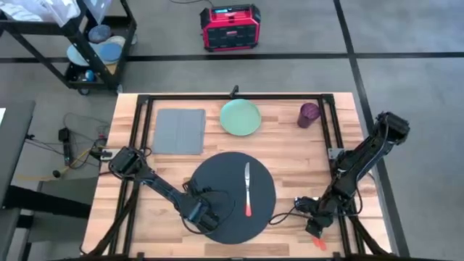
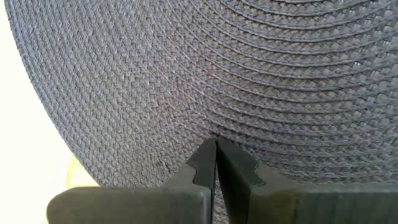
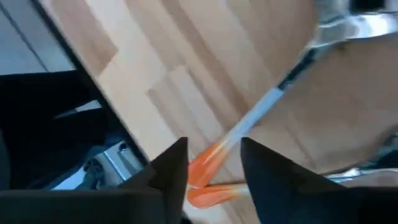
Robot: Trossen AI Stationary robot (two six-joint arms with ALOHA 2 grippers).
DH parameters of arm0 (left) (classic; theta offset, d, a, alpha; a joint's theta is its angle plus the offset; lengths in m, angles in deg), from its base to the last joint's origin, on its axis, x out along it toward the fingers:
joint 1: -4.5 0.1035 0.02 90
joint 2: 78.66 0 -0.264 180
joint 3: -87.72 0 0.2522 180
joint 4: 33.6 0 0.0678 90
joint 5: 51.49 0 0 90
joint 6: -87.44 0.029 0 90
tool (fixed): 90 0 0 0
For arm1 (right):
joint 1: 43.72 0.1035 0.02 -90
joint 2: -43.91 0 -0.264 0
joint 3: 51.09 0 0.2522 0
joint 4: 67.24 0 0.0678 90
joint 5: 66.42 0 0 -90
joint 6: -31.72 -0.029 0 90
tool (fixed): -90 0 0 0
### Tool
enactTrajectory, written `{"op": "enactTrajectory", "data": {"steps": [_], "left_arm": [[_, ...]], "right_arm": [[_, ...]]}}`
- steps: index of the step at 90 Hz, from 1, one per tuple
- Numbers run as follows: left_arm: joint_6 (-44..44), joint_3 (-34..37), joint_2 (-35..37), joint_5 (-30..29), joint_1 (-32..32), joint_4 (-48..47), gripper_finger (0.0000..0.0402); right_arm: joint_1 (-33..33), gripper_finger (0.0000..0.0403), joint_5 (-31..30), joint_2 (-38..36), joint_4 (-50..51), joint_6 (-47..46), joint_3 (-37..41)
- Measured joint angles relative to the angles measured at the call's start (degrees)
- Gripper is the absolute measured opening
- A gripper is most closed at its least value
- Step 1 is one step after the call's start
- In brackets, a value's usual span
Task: Set table place
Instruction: Put the orange spoon on the dark gray placemat to the right of the orange table knife
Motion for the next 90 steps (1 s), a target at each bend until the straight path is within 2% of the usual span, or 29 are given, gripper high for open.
{"op": "enactTrajectory", "data": {"steps": [13,29,51,61,90], "left_arm": [[5.20,-5.04,0.26,-1.04,0.33,-7.92,0.0000],[6.97,-10.02,4.30,-7.11,0.63,-14.83,0.0000],[-1.75,-7.68,12.24,-11.70,-2.30,-16.24,0.0000],[-5.70,-6.80,12.98,-12.22,-4.44,-17.61,0.0000],[-9.22,-6.78,13.00,-12.28,-8.33,-17.99,0.0000]], "right_arm": [[-0.64,0.0187,0.27,0.00,1.23,-1.26,0.00],[-0.64,0.0189,0.23,0.44,2.15,-0.85,0.04],[-0.77,0.0169,-3.72,0.60,4.35,-0.93,0.02],[-1.46,0.0157,-3.47,2.05,4.13,-1.04,-0.15],[-2.84,0.0140,-3.71,7.89,-3.49,-1.10,-0.32]]}}
